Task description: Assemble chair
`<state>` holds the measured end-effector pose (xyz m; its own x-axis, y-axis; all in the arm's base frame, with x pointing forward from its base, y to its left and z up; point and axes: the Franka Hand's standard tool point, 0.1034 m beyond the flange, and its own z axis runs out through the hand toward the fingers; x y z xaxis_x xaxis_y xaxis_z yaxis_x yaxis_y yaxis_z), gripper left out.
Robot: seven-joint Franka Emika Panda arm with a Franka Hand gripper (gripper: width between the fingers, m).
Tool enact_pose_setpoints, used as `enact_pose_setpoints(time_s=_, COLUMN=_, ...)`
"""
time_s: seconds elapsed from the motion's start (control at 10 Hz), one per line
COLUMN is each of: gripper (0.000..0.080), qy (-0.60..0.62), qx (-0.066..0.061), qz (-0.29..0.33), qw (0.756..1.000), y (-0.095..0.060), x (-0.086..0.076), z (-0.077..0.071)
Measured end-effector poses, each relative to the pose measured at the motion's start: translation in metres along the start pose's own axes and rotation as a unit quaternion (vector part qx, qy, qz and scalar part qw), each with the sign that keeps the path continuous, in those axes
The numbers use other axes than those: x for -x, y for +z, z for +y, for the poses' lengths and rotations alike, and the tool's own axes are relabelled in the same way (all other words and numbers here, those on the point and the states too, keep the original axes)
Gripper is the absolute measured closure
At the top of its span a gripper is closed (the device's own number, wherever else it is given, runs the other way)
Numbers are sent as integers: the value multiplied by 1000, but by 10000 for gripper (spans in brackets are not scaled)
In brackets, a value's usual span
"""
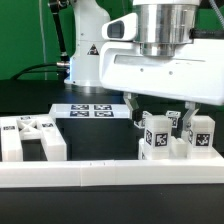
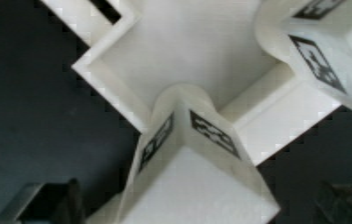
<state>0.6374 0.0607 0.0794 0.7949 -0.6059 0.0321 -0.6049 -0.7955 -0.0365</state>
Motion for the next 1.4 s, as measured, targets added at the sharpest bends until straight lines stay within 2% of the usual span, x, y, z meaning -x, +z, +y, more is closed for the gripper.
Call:
enact_pose_setpoints(time_s=0.3, gripper=151, qy=-88, qx=1, qz=0, qw=996, y=0, x=0, z=1)
enact_pose_setpoints(time_s=0.4, gripper=151, qy=-144, qx=6, qz=3, qw=990, y=0, x=0, z=0)
enact_pose_setpoints(time_s=0.8, gripper=151, qy=-301, qx=10, qz=9, qw=954, y=1, x=-2, z=3)
enact_pose_setpoints(time_s=1.0, gripper=151, qy=-307, qx=11, qz=9, qw=952, y=1, x=0, z=1)
enact_pose_setpoints(time_s=1.1, gripper=178, qy=-307, qx=11, qz=9, qw=951, y=1, x=0, z=0)
enact_pose_setpoints(time_s=1.2, gripper=348, qy=-307, qx=11, qz=9, qw=952, y=1, x=-1, z=1)
enact_pose_setpoints(time_s=1.3, gripper=348, qy=-306, qx=11, qz=9, qw=952, y=1, x=-1, z=1)
enact_pose_setpoints(time_s=1.4, gripper=513, qy=-303, qx=11, qz=9, qw=953, y=1, x=-1, z=1)
